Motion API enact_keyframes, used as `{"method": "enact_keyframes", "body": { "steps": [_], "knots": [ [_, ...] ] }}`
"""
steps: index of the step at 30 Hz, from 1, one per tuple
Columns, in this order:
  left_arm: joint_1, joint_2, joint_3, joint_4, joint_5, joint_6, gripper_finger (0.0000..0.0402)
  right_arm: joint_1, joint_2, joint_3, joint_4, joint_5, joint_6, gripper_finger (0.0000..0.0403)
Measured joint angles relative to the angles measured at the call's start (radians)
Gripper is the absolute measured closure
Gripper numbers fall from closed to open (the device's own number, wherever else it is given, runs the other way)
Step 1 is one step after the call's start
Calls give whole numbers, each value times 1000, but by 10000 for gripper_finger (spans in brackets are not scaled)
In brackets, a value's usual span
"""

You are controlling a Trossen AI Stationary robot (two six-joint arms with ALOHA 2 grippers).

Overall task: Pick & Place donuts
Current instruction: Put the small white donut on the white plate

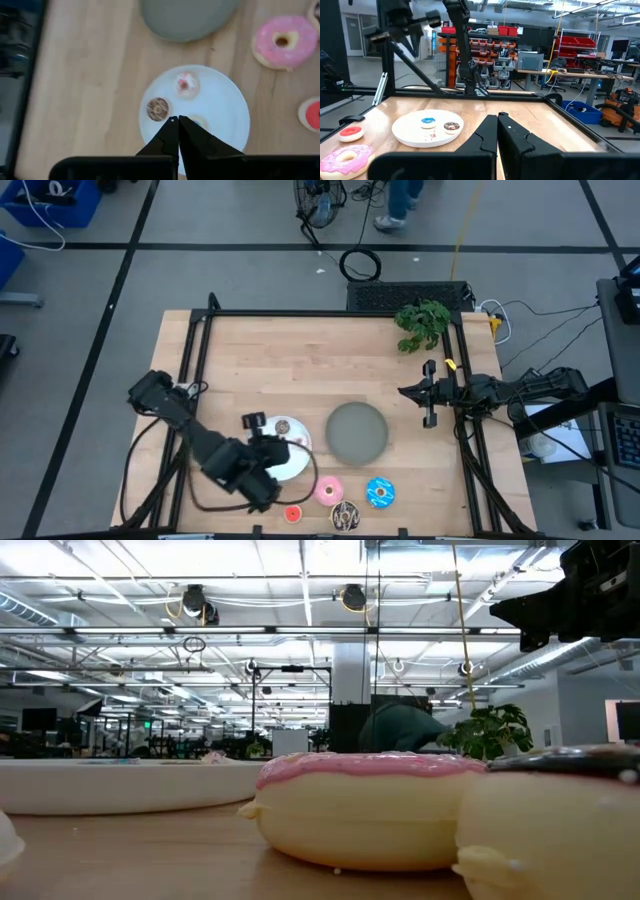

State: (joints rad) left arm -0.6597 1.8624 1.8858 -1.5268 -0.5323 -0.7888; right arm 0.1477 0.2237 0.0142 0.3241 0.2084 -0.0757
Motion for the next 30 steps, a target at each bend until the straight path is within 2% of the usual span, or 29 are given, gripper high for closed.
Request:
{"method": "enact_keyframes", "body": {
  "steps": [2, 7, 16, 22, 30],
  "knots": [
    [-19, -7, 0, -7, -56, -30, 385, 0, 0, 0, 0, 0, 0, 403],
    [-15, -4, -20, 52, -117, -12, 395, 0, 0, 0, 2, 0, 0, 403],
    [51, 2, -262, 316, -114, 160, 393, 0, 0, 0, 3, 0, 0, 403],
    [112, 2, -438, 596, -10, 256, 393, 0, 0, 0, 3, 0, -15, 403],
    [163, 2, -603, 787, 54, 245, 393, 0, 0, 0, 2, 0, -17, 403]
  ]
}}
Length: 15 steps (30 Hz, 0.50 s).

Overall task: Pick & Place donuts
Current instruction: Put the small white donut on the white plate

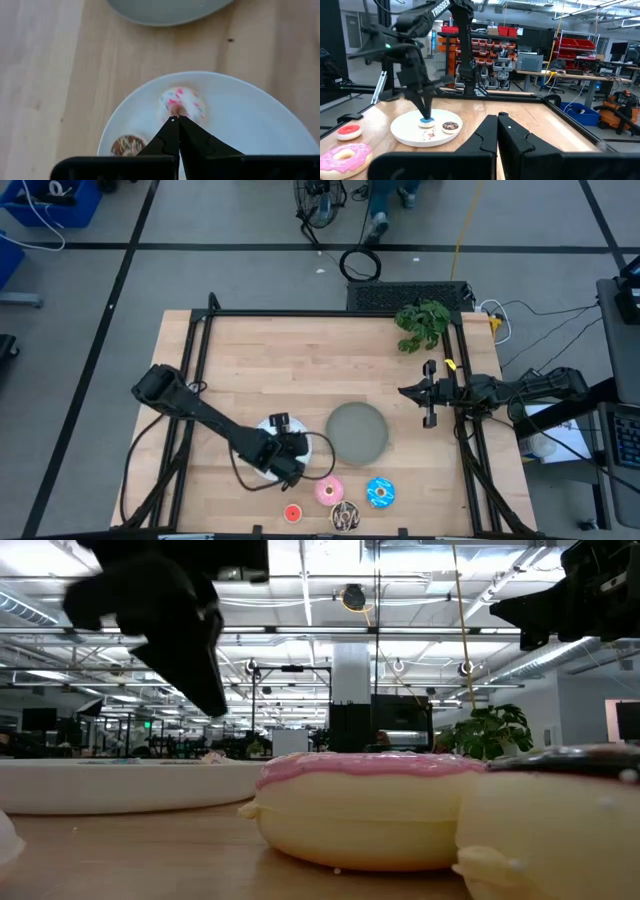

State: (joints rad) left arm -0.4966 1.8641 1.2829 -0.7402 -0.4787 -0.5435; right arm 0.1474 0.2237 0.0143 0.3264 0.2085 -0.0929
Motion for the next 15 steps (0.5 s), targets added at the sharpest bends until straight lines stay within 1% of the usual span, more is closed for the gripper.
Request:
{"method": "enact_keyframes", "body": {
  "steps": [2, 5, 15],
  "knots": [
    [12, 0, -30, 57, 5, 14, 392, 0, 0, 0, 0, 0, -1, 403],
    [29, 0, -51, 115, 47, 38, 398, 0, 0, 0, 0, 0, -1, 403],
    [42, 9, -52, 90, 71, 20, 395, 0, 0, 0, -2, 0, -1, 403]
  ]
}}
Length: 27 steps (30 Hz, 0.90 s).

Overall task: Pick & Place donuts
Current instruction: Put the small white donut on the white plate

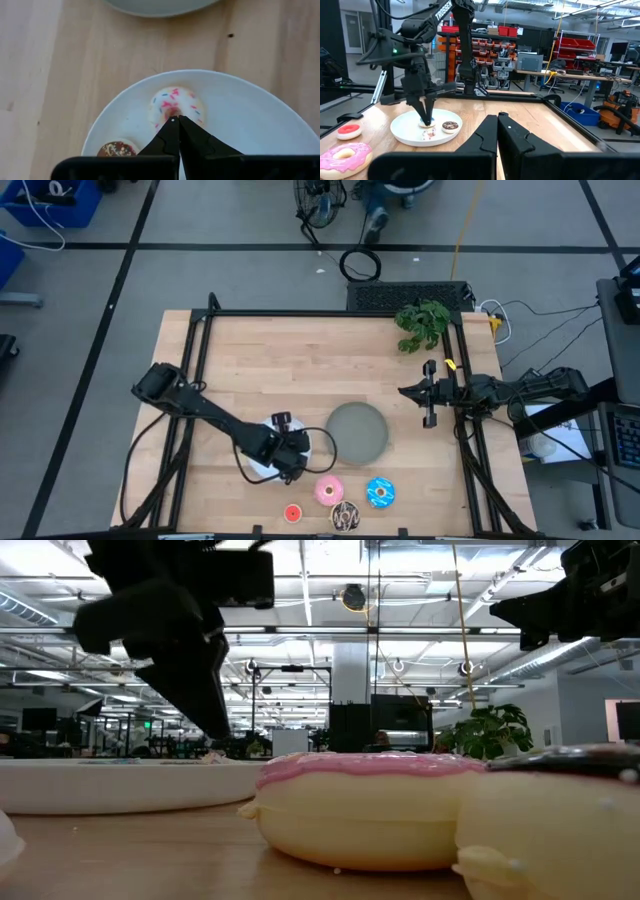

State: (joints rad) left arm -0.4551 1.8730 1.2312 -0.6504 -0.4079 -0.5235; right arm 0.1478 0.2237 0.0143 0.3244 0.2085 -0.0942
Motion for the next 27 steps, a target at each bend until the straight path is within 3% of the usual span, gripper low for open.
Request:
{"method": "enact_keyframes", "body": {
  "steps": [27],
  "knots": [
    [4, 39, -1, -28, 11, -35, 397, 0, 2, 0, 0, 0, 3, 403]
  ]
}}
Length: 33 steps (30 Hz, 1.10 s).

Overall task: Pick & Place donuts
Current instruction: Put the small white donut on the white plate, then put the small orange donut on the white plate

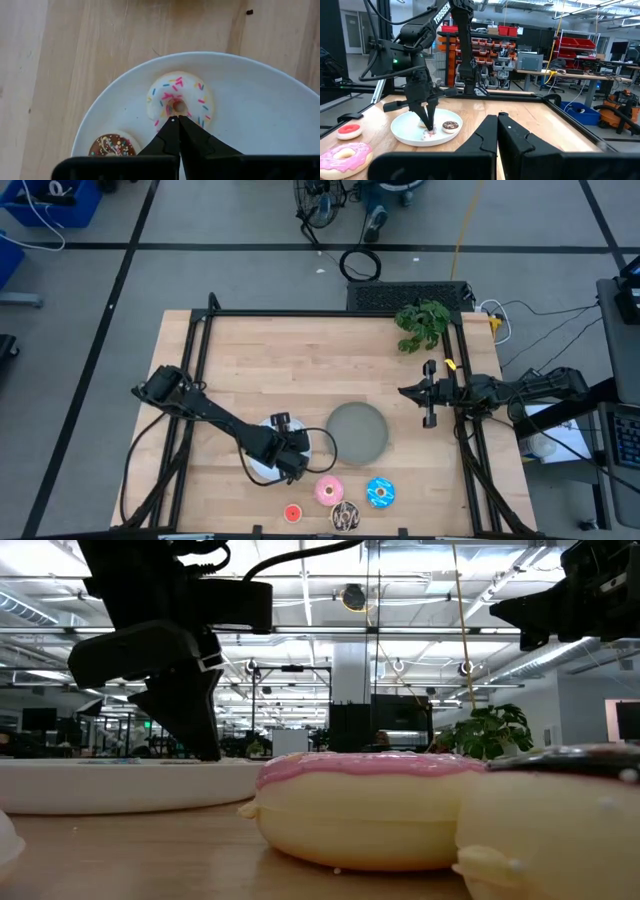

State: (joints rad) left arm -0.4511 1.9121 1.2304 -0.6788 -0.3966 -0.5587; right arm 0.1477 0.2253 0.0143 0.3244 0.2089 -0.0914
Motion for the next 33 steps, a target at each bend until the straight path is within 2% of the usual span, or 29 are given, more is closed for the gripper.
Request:
{"method": "enact_keyframes", "body": {
  "steps": [18, 30, 33],
  "knots": [
    [27, 14, -2, 8, 24, 44, 398, 0, 0, 0, 0, 0, -2, 403],
    [21, -107, 4, -36, 23, 32, 336, 0, 0, 0, -3, 0, -2, 403],
    [10, -159, 4, -50, 82, 39, 338, 0, 1, 0, -3, 0, -3, 403]
  ]
}}
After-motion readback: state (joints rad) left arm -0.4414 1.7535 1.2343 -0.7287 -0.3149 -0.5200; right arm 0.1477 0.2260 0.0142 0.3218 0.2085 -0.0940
